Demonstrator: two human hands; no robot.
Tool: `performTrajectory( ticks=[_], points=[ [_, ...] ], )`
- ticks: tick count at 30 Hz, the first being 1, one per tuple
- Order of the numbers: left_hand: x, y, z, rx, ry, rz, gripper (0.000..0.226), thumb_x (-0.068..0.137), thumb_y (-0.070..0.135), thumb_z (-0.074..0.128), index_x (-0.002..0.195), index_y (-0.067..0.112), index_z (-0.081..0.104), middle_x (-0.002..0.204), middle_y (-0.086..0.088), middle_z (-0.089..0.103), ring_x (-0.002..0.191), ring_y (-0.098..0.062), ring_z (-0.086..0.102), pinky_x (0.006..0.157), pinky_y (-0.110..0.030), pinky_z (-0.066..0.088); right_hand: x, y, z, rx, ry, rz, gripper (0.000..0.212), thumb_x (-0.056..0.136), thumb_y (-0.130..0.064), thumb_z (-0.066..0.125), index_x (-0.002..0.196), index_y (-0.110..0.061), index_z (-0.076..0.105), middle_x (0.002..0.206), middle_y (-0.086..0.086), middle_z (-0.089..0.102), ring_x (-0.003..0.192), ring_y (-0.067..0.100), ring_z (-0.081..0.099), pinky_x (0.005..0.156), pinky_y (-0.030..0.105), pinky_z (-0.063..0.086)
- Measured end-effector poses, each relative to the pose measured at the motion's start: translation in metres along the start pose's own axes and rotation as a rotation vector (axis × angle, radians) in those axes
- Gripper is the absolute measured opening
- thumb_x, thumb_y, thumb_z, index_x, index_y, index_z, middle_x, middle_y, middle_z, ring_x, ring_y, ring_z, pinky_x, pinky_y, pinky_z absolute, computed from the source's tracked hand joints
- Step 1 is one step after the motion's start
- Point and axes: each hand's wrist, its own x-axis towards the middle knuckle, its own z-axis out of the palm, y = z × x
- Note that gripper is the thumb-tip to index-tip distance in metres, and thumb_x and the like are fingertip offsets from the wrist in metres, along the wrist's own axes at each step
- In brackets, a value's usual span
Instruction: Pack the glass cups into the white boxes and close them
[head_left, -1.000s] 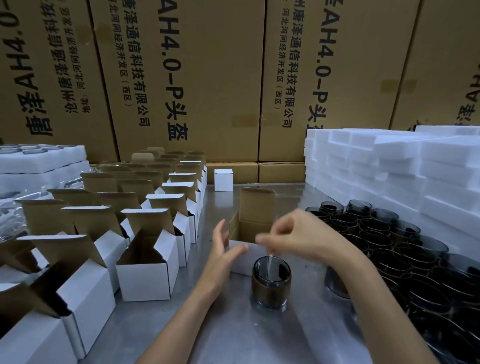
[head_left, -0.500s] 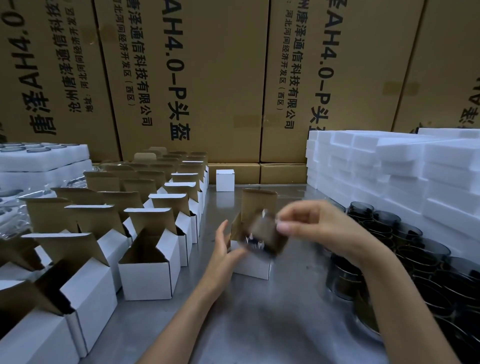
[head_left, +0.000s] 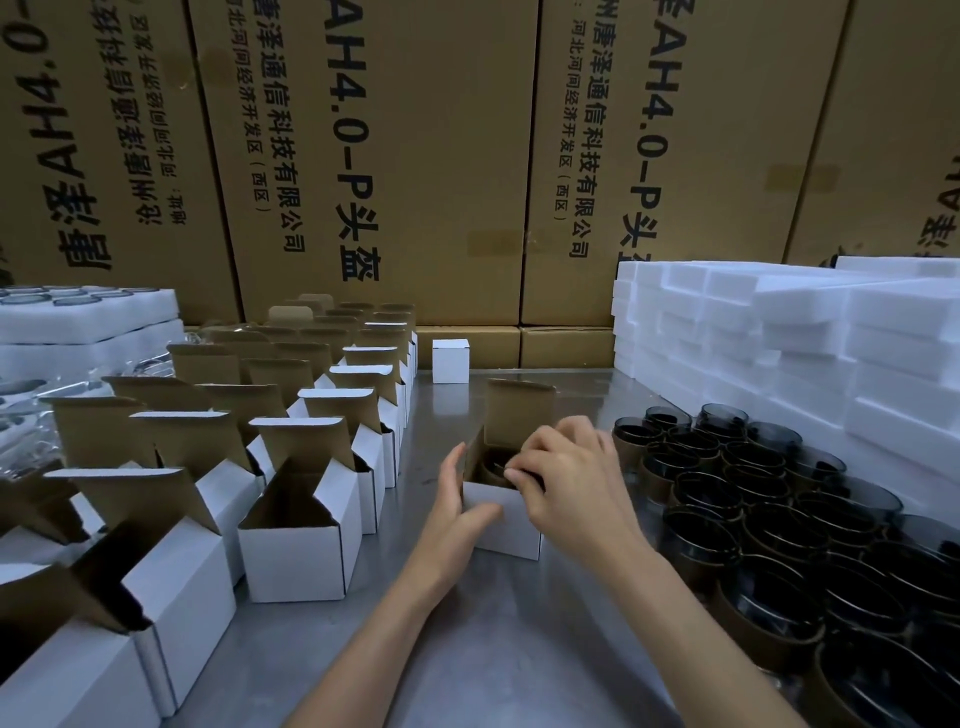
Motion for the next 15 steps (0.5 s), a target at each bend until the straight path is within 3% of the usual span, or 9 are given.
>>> performTrajectory(
  ticks=[2,5,8,10,12,15],
  points=[
    [0.000,0.000,-0.001,-0.002,-0.005,0.001,0.087,0.063,0.020,0.051,0.146,0.022,0.025,0.133,0.013,0.045,0.114,0.016,0.041,0.081,0.001,0.037,-0.001,0.005,0.003,0.018,-0.030,0.030,0.020,0.092,-0.035,0.055,0.091,-0.029,0.074,0.109,-0.016,0.055,0.116,0.015,0.035,0.092,0.026,0.015],
    [-0.001,0.003,0.000,-0.019,0.007,0.001,0.086,0.063,0.020,0.050,0.146,0.020,0.028,0.141,0.003,0.043,0.126,-0.001,0.041,0.093,-0.007,0.038,0.002,0.008,0.004,0.162,0.036,0.077,0.019,0.092,-0.031,0.057,0.085,-0.029,0.074,0.113,-0.017,0.053,0.118,0.010,0.029,0.093,0.024,0.017],
    [-0.003,0.010,-0.003,-0.158,0.067,-0.029,0.073,0.069,0.023,0.052,0.140,0.022,0.037,0.141,0.000,0.045,0.127,-0.009,0.044,0.112,-0.034,0.033,0.006,0.007,0.000,0.601,0.309,0.318,0.025,0.095,-0.030,0.048,0.085,-0.036,0.069,0.104,-0.020,0.057,0.110,-0.002,0.036,0.091,0.008,0.023],
    [-0.003,0.013,-0.006,-0.233,0.130,-0.054,0.047,0.088,0.027,0.049,0.134,0.028,0.042,0.135,0.002,0.049,0.114,-0.005,0.051,0.107,-0.034,0.034,0.006,0.008,0.000,0.950,0.380,0.556,0.029,0.099,-0.025,0.041,0.090,-0.039,0.065,0.105,-0.021,0.058,0.114,-0.001,0.041,0.090,0.009,0.027],
    [-0.001,0.013,-0.008,-0.283,0.200,-0.094,0.035,0.102,0.030,0.029,0.134,0.031,0.044,0.125,0.006,0.053,0.100,-0.003,0.053,0.098,-0.029,0.032,0.003,0.016,0.006,1.225,0.300,0.776,0.027,0.100,-0.022,0.041,0.097,-0.036,0.063,0.113,-0.018,0.059,0.120,0.009,0.045,0.093,0.024,0.033],
    [0.000,0.012,-0.006,-0.232,0.216,-0.115,0.046,0.102,0.043,0.019,0.141,0.029,0.040,0.122,0.011,0.050,0.107,-0.009,0.049,0.097,-0.028,0.032,-0.004,0.020,0.018,1.413,0.060,0.901,0.020,0.097,-0.031,0.048,0.114,-0.037,0.057,0.130,-0.010,0.054,0.121,0.013,0.046,0.095,0.034,0.034]
  ],
)
